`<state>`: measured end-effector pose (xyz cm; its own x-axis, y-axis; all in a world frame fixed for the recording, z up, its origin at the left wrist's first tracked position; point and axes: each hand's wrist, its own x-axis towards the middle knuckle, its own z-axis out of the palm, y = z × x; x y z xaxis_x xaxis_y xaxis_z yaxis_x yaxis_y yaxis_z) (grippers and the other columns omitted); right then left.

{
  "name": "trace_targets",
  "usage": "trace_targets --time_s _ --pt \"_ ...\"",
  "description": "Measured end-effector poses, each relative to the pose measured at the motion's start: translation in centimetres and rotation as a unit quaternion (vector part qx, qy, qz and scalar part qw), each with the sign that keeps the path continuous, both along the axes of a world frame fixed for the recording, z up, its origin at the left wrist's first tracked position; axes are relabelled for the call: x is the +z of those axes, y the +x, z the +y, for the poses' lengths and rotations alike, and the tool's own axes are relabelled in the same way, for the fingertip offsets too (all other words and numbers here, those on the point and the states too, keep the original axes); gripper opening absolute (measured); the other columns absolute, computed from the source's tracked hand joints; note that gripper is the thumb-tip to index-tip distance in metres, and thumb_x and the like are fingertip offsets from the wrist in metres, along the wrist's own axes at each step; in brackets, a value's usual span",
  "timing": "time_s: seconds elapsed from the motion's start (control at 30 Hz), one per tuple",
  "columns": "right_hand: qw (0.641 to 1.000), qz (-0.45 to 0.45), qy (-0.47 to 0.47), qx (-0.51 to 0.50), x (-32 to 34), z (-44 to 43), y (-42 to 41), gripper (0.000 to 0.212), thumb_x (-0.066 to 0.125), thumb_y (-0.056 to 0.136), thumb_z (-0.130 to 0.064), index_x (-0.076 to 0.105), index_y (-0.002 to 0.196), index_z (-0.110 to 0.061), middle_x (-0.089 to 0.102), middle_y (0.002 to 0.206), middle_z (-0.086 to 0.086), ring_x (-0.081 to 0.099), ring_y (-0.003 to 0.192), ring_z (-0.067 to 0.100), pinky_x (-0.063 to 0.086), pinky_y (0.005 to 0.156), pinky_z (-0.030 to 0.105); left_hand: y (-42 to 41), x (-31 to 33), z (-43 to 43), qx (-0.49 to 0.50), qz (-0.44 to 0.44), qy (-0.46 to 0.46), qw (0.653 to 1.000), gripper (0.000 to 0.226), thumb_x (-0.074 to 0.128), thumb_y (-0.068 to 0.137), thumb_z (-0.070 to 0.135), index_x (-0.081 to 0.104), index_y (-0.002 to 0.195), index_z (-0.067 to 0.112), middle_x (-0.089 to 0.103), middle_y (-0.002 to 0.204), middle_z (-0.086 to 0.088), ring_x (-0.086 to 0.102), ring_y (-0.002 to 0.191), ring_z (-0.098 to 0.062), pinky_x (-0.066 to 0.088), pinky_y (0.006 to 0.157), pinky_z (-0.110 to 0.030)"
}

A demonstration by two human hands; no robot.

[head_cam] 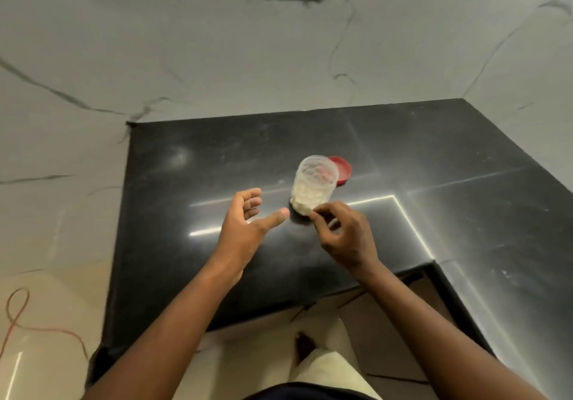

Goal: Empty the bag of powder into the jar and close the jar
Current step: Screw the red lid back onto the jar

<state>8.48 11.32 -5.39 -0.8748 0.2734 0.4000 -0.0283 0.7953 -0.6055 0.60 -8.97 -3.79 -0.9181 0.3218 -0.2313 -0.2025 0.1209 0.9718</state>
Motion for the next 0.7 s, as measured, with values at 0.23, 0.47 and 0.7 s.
trace_targets --time_s 0.23,0.47,0.7 --pt "0.998 -0.051 0.036 -0.003 -0.2 11.4 -7.1 0.026 0.069 0.082 -0.002 0.071 0.106 -0.011 0.069 0.106 0.006 0.065 0.096 0.025 0.058 0.081 0.042 -2.1 -2.4 11.2 0.022 0.033 -0.078 0.996 0.120 0.103 0.062 0.040 0.030 0.157 0.033 0.041 0.161 0.005 0.042 0.147 -0.015 0.043 0.120 -0.042" --pt "0.872 -0.382 0.244 0.183 0.3 15.1 -15.8 0.091 0.071 0.085 -0.038 0.024 0.163 -0.035 0.011 0.174 0.011 0.010 0.160 0.037 0.025 0.123 0.065 -3.8 -3.4 14.0 0.056 0.097 -0.114 0.987 0.097 0.101 0.055 0.043 0.049 0.136 0.040 0.066 0.129 0.019 0.061 0.119 0.006 0.053 0.096 -0.021" --pt "0.935 -0.278 0.174 0.137 0.4 16.0 -17.3 0.078 0.076 0.076 -0.065 0.048 0.144 -0.039 0.056 0.134 0.002 0.059 0.117 0.025 0.057 0.092 0.043 -4.7 -3.0 14.1 0.055 0.100 -0.170 0.979 0.089 0.096 0.053 0.051 0.049 0.129 0.045 0.071 0.120 0.019 0.068 0.110 -0.002 0.061 0.093 -0.035"
